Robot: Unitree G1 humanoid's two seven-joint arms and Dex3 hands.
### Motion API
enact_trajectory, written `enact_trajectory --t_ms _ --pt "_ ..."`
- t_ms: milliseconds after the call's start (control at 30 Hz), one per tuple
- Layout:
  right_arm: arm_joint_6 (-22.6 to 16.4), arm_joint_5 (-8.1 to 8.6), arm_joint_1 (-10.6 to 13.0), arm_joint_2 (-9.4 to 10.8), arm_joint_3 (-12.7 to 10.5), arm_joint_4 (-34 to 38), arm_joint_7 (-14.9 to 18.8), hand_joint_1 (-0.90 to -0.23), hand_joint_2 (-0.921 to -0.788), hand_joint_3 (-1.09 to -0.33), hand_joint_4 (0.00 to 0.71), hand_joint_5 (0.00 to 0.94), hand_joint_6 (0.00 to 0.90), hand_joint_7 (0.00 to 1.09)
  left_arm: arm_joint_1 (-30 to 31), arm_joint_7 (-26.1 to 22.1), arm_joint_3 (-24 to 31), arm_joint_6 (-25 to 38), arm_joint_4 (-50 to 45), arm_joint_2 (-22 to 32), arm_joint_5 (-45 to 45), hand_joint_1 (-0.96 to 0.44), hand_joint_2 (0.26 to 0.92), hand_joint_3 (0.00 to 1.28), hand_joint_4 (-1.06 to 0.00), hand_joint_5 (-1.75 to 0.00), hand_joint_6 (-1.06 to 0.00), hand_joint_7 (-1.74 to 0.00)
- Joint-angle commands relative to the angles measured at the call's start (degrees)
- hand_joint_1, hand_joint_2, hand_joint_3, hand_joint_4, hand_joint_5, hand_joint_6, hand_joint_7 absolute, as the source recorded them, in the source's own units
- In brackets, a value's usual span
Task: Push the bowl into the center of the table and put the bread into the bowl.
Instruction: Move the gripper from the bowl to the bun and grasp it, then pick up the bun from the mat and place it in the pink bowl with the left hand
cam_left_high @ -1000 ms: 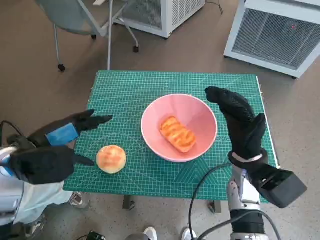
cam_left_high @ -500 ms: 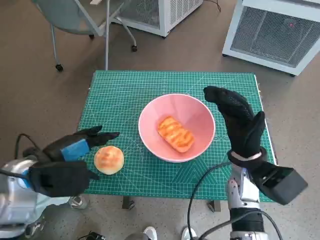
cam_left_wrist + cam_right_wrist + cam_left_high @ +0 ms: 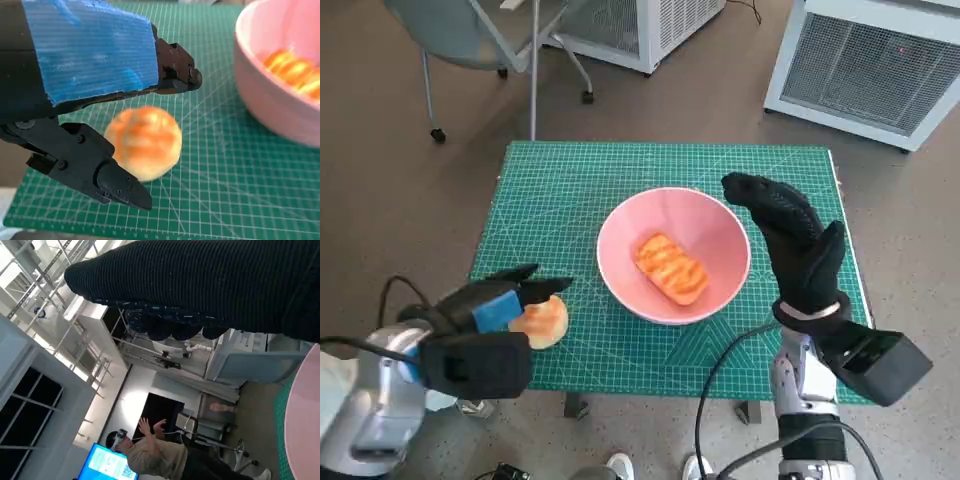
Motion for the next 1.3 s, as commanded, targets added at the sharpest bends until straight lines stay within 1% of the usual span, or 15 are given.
enact_trajectory --t_ms 33,200,333,400,433,467,567,600,633,667,700,767,900,1133,1300 --pt "1.0 0.36 1.1 0.1 -0.1 0.1 0.3 -0.632 -0.921 -0.692 0.150 0.000 -0.001 0.44 -1.5 1.7 -1.7 0.4 2.7 -1.6 2.3 -0.15 0.712 0.00 -0.12 -0.01 -0.30 -0.01" --pt "1.1 0.25 1.3 0.1 -0.1 -0.2 0.2 -0.631 -0.921 -0.693 0.149 0.000 -0.001 0.44 -2.5 3.2 -3.0 0.8 5.9 -3.0 4.1 -0.11 0.725 0.01 -0.19 -0.02 -0.34 -0.02" --pt "1.2 0.21 1.4 0.1 -0.1 -0.3 0.2 -0.632 -0.921 -0.693 0.149 0.000 -0.001 0.44 -3.3 4.6 -4.0 1.7 8.1 -4.1 6.0 -0.05 0.745 0.02 -0.28 -0.04 -0.42 -0.04" --pt "1.2 0.16 1.4 0.0 -0.1 -0.5 0.2 -0.634 -0.921 -0.693 0.150 0.000 -0.001 0.44 -3.5 5.8 -4.5 2.3 9.1 -4.6 7.6 0.01 0.761 0.03 -0.38 -0.05 -0.51 -0.06" --pt "1.3 0.17 1.5 0.0 -0.1 -0.6 0.2 -0.635 -0.921 -0.693 0.150 0.000 -0.001 0.44 -3.6 6.6 -4.8 2.4 9.6 -4.8 8.4 0.03 0.763 0.04 -0.41 -0.05 -0.53 -0.06" --pt "1.4 0.17 1.5 0.0 -0.1 -0.7 0.2 -0.636 -0.921 -0.693 0.150 0.000 -0.001 0.44 -3.7 7.1 -5.0 2.4 9.9 -5.0 9.0 0.05 0.773 0.05 -0.50 -0.07 -0.59 -0.08" --pt "1.6 0.11 1.7 -0.1 -0.1 -1.0 0.1 -0.637 -0.921 -0.692 0.150 0.000 -0.001 0.44 -3.4 9.5 -5.3 1.1 10.9 -5.0 10.6 0.08 0.761 0.13 -0.72 -0.08 -0.72 -0.12" --pt "1.6 0.08 1.7 -0.1 -0.1 -1.1 0.0 -0.637 -0.921 -0.692 0.150 0.000 -0.001 0.44 -3.3 10.3 -5.3 0.5 11.0 -4.9 10.9 0.07 0.788 0.12 -0.74 -0.28 -0.71 -0.31" --pt "1.7 0.08 1.8 -0.1 -0.1 -1.2 0.0 -0.638 -0.921 -0.692 0.150 0.000 -0.001 0.44 -2.8 11.0 -5.0 -0.5 10.7 -4.7 10.8 0.04 0.836 0.10 -0.73 -0.59 -0.66 -0.62" --pt "1.7 0.07 1.8 -0.2 -0.2 -1.3 0.0 -0.639 -0.921 -0.692 0.149 0.000 -0.001 0.44 -2.6 11.5 -4.7 -1.2 10.4 -4.5 10.8 0.03 0.859 0.09 -0.74 -0.78 -0.66 -0.80" --pt "1.8 0.07 1.9 -0.2 -0.2 -1.4 0.0 -0.640 -0.921 -0.692 0.149 0.000 -0.001 0.44 -2.3 11.7 -4.3 -2.0 10.0 -4.3 10.3 0.02 0.874 0.08 -0.75 -0.91 -0.66 -0.91" --pt "1.9 0.08 2.0 -0.2 -0.2 -1.6 0.0 -0.640 -0.921 -0.692 0.149 0.000 -0.001 0.44 -1.9 11.8 -3.3 -3.3 9.2 -4.0 9.2 0.01 0.884 0.07 -0.76 -1.01 -0.67 -0.99" --pt "2.0 0.06 2.1 -0.1 -0.2 -1.7 0.0 -0.638 -0.921 -0.692 0.148 0.000 -0.001 0.44 -1.7 11.0 -1.2 -5.1 7.8 -3.8 6.2 0.00 0.893 0.06 -0.76 -1.10 -0.69 -1.06" --pt "1.9 0.00 1.8 -0.1 -0.3 -1.1 0.1 -0.636 -0.921 -0.692 0.147 0.000 -0.001 0.44 -2.4 10.2 3.4 -7.6 4.7 -3.8 0.6 0.00 0.899 0.05 -0.77 -1.08 -0.67 -1.12" --pt "1.9 -0.14 1.4 -0.1 -0.3 -0.6 0.0 -0.629 -0.921 -0.690 0.148 0.001 -0.001 0.44 -3.7 12.1 7.0 -9.7 1.4 -4.5 -1.8 0.00 0.916 0.05 -0.74 -1.09 -0.63 -1.19"
